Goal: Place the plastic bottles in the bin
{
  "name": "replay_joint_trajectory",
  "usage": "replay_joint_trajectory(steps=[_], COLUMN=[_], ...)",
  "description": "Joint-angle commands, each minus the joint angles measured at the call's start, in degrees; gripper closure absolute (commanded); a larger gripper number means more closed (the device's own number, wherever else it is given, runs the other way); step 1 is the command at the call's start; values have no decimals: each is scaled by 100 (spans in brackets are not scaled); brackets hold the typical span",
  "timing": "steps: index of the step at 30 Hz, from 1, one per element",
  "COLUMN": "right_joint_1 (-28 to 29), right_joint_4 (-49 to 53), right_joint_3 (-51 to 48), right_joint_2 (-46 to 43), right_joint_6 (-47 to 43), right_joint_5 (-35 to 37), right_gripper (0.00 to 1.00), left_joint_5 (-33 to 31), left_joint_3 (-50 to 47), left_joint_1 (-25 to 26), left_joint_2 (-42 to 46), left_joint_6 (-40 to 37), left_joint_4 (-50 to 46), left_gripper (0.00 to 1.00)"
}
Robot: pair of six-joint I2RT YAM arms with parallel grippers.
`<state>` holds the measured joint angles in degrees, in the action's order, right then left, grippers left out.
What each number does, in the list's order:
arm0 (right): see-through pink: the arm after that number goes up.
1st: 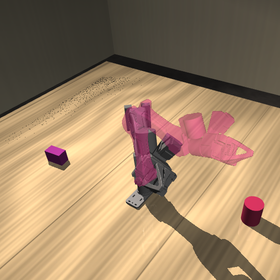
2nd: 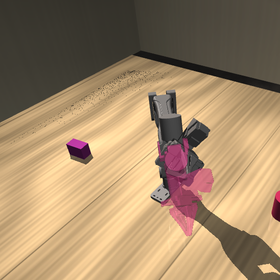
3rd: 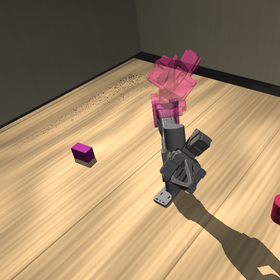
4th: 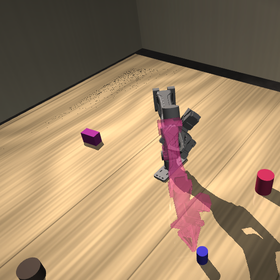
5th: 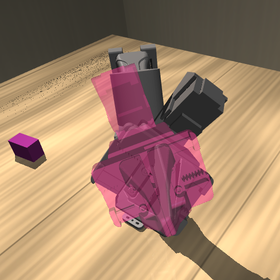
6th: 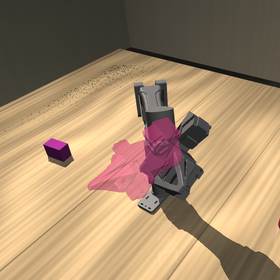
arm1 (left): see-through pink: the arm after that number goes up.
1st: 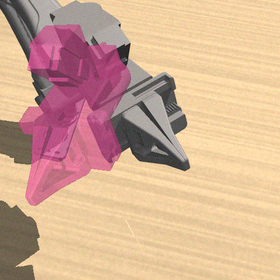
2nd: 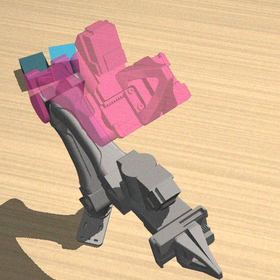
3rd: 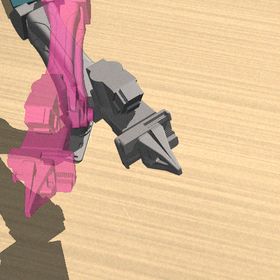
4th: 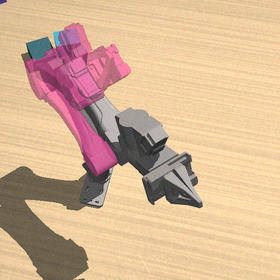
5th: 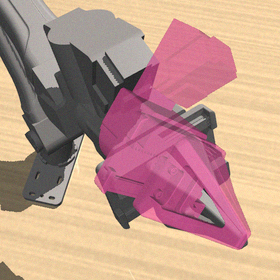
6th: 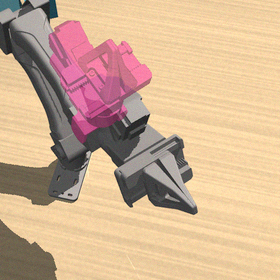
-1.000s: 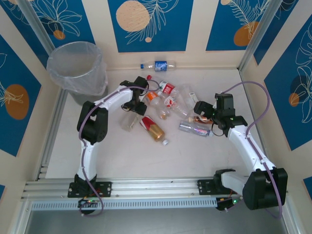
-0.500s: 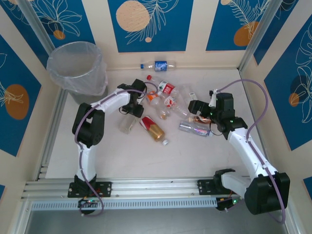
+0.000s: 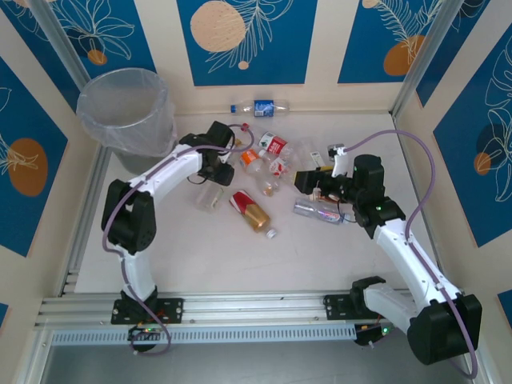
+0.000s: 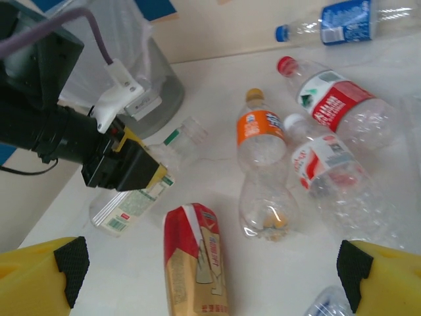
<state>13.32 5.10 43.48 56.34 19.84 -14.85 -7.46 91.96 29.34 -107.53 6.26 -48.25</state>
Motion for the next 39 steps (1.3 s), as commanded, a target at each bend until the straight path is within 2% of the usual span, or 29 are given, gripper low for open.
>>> replay_joint_trajectory(steps=[1, 8, 13, 17, 22, 26, 29, 33, 39], right_joint_1=[117, 153, 149, 224, 365, 383, 391, 410, 434], right_joint_4=[-348, -703, -430, -541, -640, -904, -978, -964, -712], right_joint_3=[-177, -159, 217, 298, 301, 322, 422, 508, 547], right_joint_2=[-119, -99, -15, 34, 139, 219, 235, 196, 96], right_joint_6=[-263, -302, 536, 603, 521, 637, 632, 648, 618], right_joint_5=[-461, -627, 108, -172, 82, 102, 101, 35, -130], right_gripper=[1, 1, 1, 1, 1, 1, 1, 1, 1], left_joint_5=[137, -456, -731, -705, -671, -298, -348, 21, -17], left_joint_3=[-62, -144, -202, 10, 496, 998, 1480, 2010, 2993], left_joint_1=[43, 40, 18, -46, -151, -372, -591, -1188, -1926], left_joint_2=[546, 1233, 1765, 1979, 2064, 1989, 1836, 1608, 1048], left_joint_6=[63, 427, 544, 522, 371, 253, 273, 412, 396], left_joint_4=[208, 629, 1017, 1133, 1227, 1481, 1559, 1778, 2033], left_gripper=[59, 58, 56, 54, 54, 53, 54, 54, 54])
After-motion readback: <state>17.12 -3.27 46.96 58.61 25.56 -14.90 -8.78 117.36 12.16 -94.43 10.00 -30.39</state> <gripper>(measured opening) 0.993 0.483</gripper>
